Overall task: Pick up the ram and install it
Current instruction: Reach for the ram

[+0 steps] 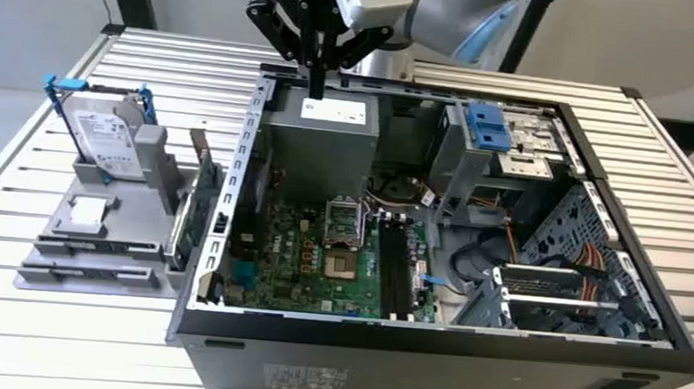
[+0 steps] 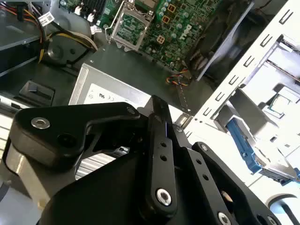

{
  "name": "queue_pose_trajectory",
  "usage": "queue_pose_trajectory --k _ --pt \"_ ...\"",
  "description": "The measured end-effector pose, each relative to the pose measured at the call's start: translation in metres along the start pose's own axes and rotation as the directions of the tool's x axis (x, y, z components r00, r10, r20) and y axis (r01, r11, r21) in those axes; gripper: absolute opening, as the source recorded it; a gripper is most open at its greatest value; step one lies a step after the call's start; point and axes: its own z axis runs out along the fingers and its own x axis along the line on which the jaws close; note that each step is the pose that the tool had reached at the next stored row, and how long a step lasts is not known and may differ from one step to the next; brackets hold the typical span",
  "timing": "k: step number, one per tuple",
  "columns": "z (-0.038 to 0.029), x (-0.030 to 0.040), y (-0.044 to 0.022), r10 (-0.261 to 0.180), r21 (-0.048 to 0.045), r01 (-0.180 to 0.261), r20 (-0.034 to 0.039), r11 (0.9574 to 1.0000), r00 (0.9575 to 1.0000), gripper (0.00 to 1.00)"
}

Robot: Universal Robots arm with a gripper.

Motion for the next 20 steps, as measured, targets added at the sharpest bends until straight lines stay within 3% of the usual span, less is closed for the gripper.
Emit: queue_pose_trajectory --k 20 --pt "0.0000 0.0043 -0.0003 0.000 0.0000 0.000 0.0000 1.0000 1.0000 0.00"
